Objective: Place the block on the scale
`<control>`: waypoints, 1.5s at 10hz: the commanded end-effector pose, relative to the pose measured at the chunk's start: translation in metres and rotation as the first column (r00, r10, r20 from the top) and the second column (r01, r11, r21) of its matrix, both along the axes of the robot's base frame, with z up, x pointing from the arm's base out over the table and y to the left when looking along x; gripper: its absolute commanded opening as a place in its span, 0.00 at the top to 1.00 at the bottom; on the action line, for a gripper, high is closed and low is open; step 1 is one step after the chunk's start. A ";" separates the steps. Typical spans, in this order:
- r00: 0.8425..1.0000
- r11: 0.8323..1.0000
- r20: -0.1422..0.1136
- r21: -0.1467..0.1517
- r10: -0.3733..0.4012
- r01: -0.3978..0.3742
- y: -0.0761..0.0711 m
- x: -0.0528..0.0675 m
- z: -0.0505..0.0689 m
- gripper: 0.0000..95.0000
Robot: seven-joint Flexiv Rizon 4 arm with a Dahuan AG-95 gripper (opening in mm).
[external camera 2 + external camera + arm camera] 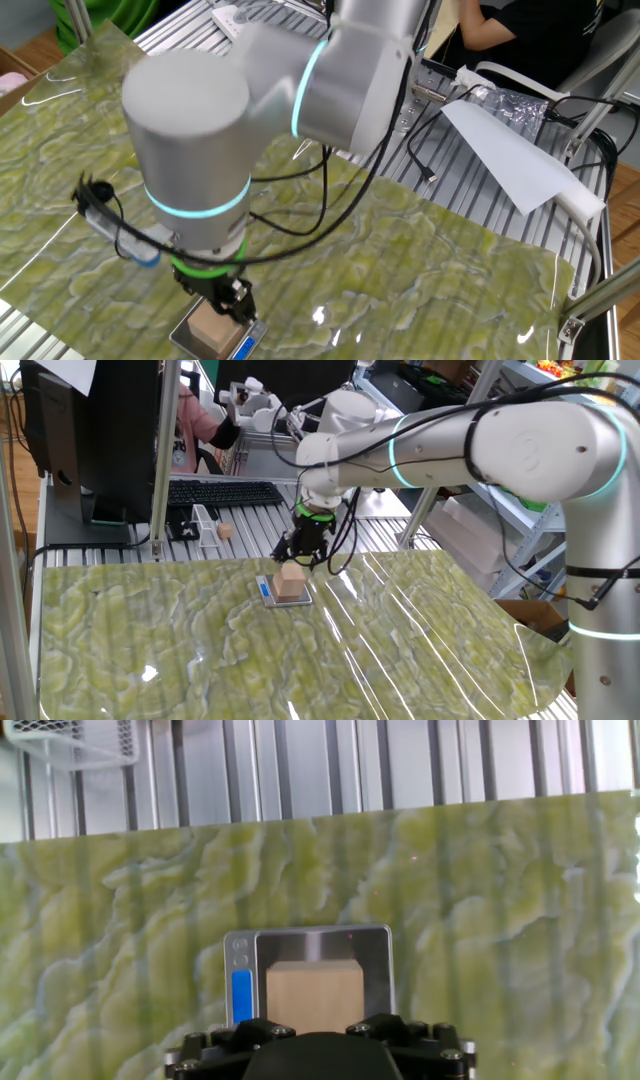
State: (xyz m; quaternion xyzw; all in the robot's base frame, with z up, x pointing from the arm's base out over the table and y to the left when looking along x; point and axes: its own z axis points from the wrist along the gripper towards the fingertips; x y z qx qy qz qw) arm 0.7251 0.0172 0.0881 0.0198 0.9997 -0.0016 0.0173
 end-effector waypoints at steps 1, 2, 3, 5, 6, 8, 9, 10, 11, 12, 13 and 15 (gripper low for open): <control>1.000 1.000 -0.007 0.000 0.007 -0.007 -0.007 -0.006 0.019 0.40; 1.000 1.000 -0.011 0.002 0.011 -0.011 -0.012 -0.010 0.028 0.40; 1.000 1.000 -0.015 0.003 0.013 -0.013 -0.015 -0.013 0.035 0.40; 0.999 0.999 -0.018 0.003 0.039 -0.039 -0.025 -0.021 0.050 1.00; 0.998 0.999 -0.019 0.002 0.052 -0.052 -0.028 -0.023 0.054 1.00; 0.996 0.997 -0.028 0.002 0.083 -0.083 -0.036 -0.030 0.064 1.00; 0.996 0.996 -0.028 -0.001 0.088 -0.088 -0.038 -0.033 0.067 1.00; 0.995 0.996 -0.029 -0.004 0.092 -0.092 -0.042 -0.037 0.073 1.00; 0.995 0.996 -0.030 -0.003 0.092 -0.092 -0.046 -0.041 0.077 1.00; 0.994 0.994 -0.030 -0.002 0.106 -0.106 -0.054 -0.048 0.085 1.00; 0.993 0.994 -0.029 -0.001 0.113 -0.113 -0.060 -0.053 0.090 1.00; 0.993 0.993 -0.029 0.001 0.114 -0.114 -0.065 -0.061 0.096 1.00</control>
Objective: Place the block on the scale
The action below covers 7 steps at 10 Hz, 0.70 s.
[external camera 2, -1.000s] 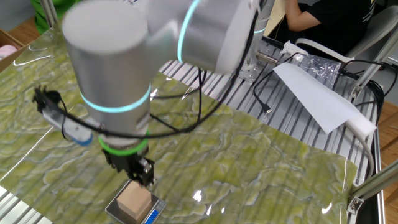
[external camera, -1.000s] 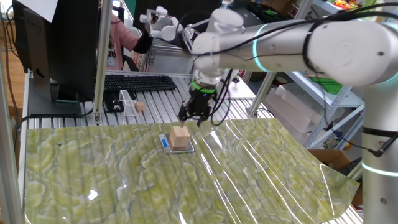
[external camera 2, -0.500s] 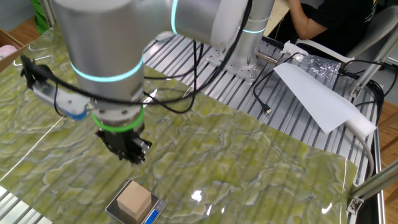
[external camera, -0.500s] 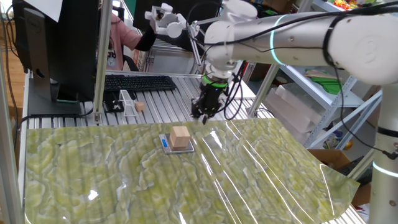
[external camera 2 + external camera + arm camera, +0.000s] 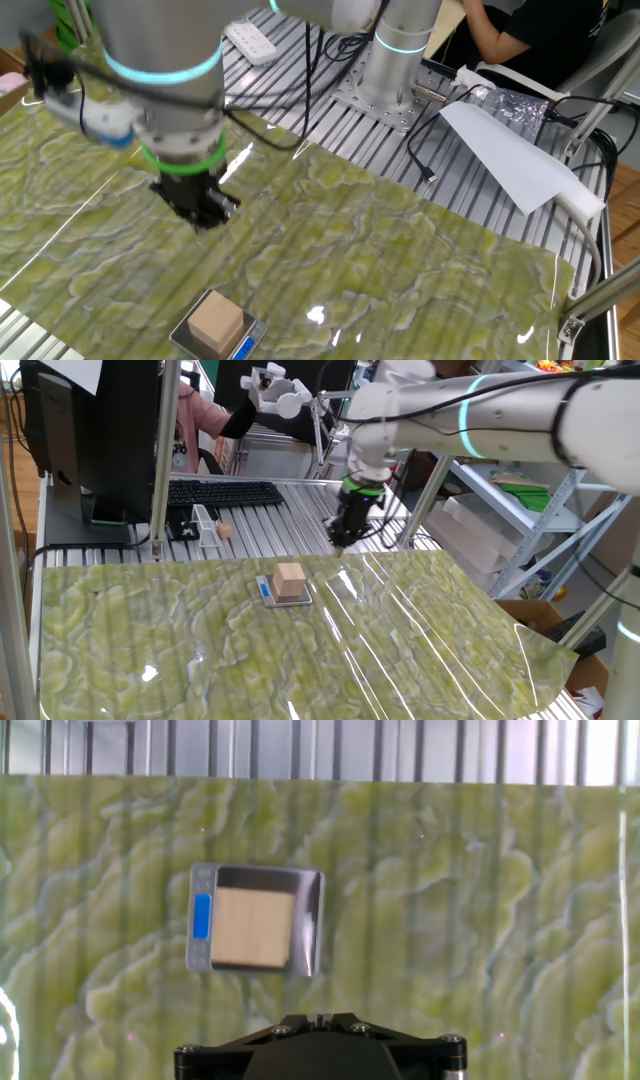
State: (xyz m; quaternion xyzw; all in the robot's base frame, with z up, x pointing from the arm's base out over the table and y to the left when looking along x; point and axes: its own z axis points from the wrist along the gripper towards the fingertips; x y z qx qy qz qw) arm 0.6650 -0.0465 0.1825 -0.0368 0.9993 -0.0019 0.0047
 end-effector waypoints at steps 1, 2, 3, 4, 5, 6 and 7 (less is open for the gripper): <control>1.000 1.000 -0.004 0.001 0.001 -0.001 -0.002 -0.005 0.004 1.00; 1.000 1.000 -0.004 0.001 -0.001 0.001 -0.003 -0.010 0.007 1.00; 1.000 1.000 -0.003 0.002 -0.001 0.001 -0.004 -0.014 0.009 1.00; 1.000 1.000 -0.002 0.002 0.000 0.000 -0.005 -0.017 0.011 1.00; 1.000 1.000 0.003 0.001 -0.005 0.005 -0.003 -0.023 0.014 1.00; 1.000 1.000 -0.004 0.010 -0.009 0.009 -0.002 -0.028 0.016 1.00; 1.000 1.000 -0.004 0.010 -0.009 0.009 -0.001 -0.032 0.018 1.00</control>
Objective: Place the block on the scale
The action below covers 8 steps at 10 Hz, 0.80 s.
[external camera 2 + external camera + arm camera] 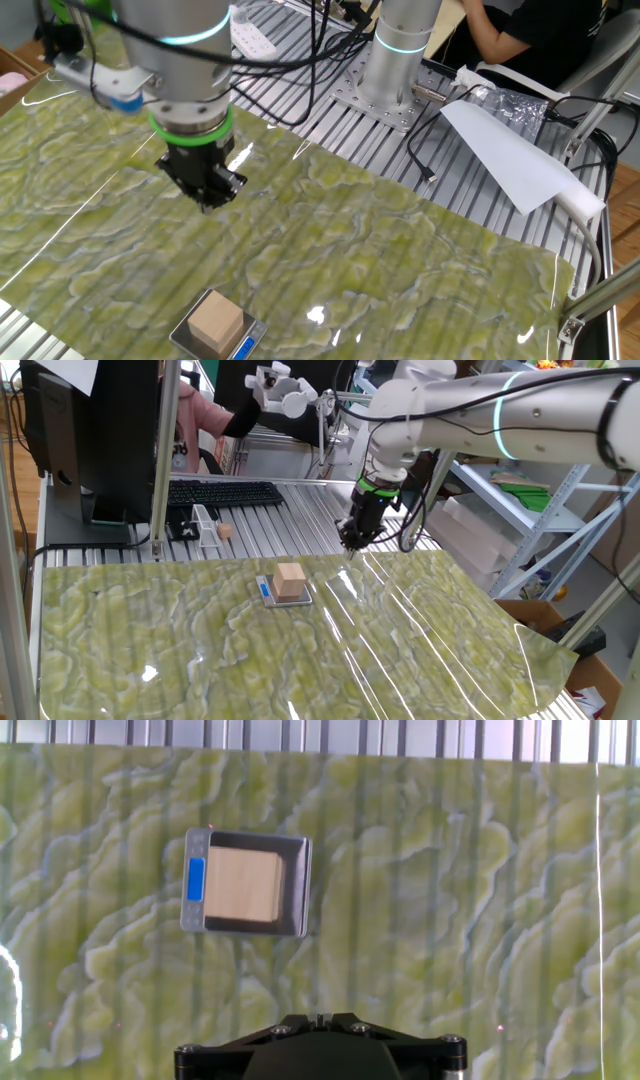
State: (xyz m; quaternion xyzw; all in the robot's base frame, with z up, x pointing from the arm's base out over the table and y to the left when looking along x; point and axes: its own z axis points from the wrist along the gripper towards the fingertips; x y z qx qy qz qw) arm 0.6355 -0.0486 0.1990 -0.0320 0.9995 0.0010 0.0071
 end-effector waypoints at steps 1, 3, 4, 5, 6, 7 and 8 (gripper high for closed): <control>1.000 1.000 -0.009 0.005 -0.005 0.005 0.001 -0.005 0.003 1.00; 1.000 1.000 -0.023 0.001 -0.004 0.004 0.001 -0.010 0.005 1.00; 0.999 1.000 -0.024 0.005 -0.023 0.023 0.001 -0.010 0.005 1.00; 0.999 1.000 -0.025 0.006 -0.025 0.025 0.001 -0.010 0.005 1.00; 0.999 1.000 -0.026 0.006 -0.023 0.023 0.001 -0.010 0.005 1.00; 0.999 1.000 -0.027 0.001 -0.027 0.027 0.001 -0.010 0.005 1.00; 0.999 0.999 -0.024 -0.003 -0.047 0.047 0.001 -0.010 0.005 1.00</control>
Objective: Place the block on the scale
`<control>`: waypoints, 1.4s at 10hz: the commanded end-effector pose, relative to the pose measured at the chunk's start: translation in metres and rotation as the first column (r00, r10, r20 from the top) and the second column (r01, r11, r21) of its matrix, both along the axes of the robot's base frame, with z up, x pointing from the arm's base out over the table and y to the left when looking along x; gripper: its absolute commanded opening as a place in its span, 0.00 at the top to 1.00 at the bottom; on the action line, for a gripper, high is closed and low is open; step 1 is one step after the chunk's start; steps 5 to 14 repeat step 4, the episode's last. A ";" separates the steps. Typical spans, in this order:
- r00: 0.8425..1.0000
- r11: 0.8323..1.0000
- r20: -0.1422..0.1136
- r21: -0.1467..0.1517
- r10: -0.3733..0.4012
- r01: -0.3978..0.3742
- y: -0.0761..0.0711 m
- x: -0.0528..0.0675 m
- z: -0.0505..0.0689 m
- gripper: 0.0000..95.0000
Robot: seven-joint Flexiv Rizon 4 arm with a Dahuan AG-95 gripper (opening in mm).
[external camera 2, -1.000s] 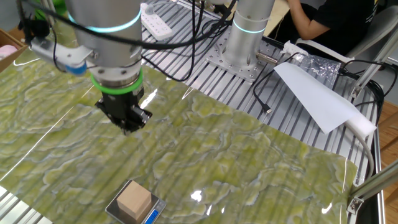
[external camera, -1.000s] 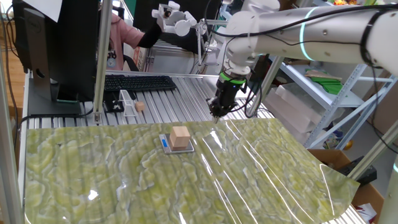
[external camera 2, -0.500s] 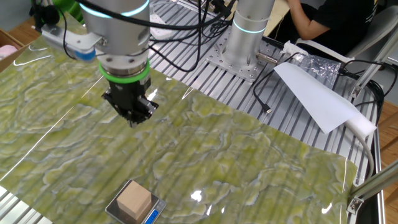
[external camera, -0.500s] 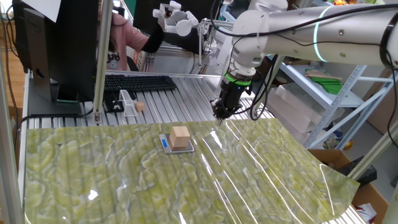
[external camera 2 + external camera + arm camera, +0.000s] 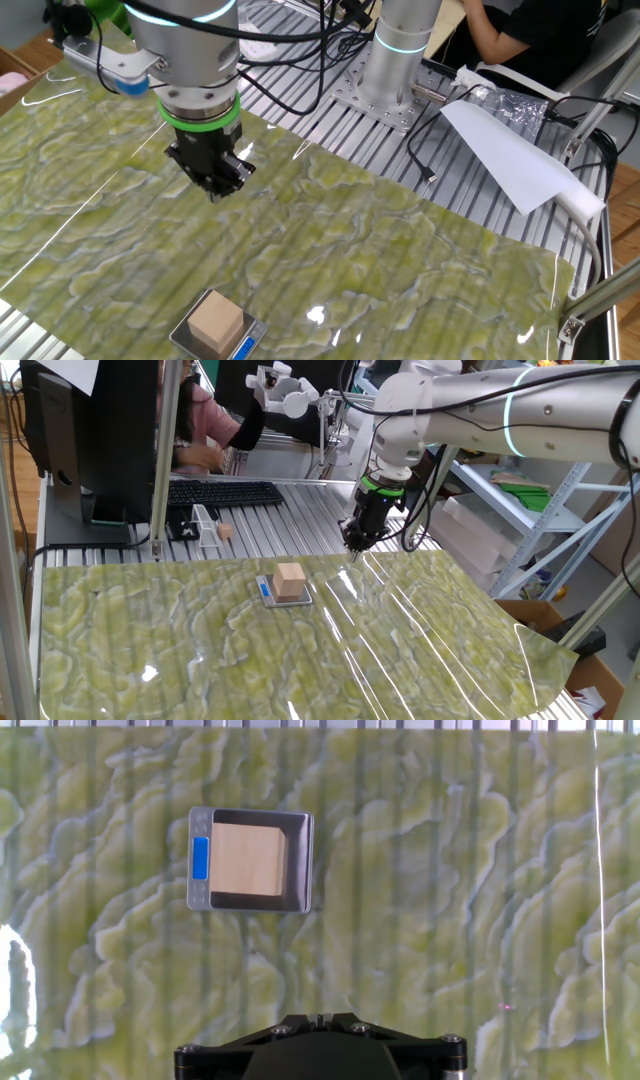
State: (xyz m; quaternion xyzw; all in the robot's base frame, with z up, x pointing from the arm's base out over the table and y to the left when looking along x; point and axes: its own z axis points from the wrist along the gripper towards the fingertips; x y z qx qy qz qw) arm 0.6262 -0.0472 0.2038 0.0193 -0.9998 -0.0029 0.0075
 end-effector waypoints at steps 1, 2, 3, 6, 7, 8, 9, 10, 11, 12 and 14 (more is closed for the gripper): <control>0.999 0.999 0.004 -0.006 -0.054 0.054 0.000 -0.001 0.000 1.00; 0.997 0.997 -0.018 -0.011 -0.071 0.071 0.000 -0.001 0.000 1.00; 0.996 0.997 -0.043 -0.013 -0.078 0.077 0.000 -0.001 0.000 1.00; 0.995 0.997 -0.054 -0.014 -0.082 0.082 0.000 -0.001 0.000 1.00; 0.995 0.997 -0.054 -0.014 -0.082 0.082 0.000 -0.001 0.000 1.00; 0.995 0.997 -0.054 -0.014 -0.082 0.082 0.000 -0.001 0.000 1.00; 0.995 0.997 -0.054 -0.014 -0.082 0.082 0.000 -0.001 0.000 1.00; 0.995 0.997 -0.054 -0.014 -0.082 0.082 0.000 -0.001 0.000 1.00; 0.995 0.997 -0.054 -0.014 -0.082 0.082 0.000 -0.001 0.000 1.00; 0.995 0.997 -0.054 -0.014 -0.082 0.082 0.000 -0.001 0.000 1.00; 0.995 0.997 -0.054 -0.014 -0.082 0.082 0.000 -0.001 0.000 1.00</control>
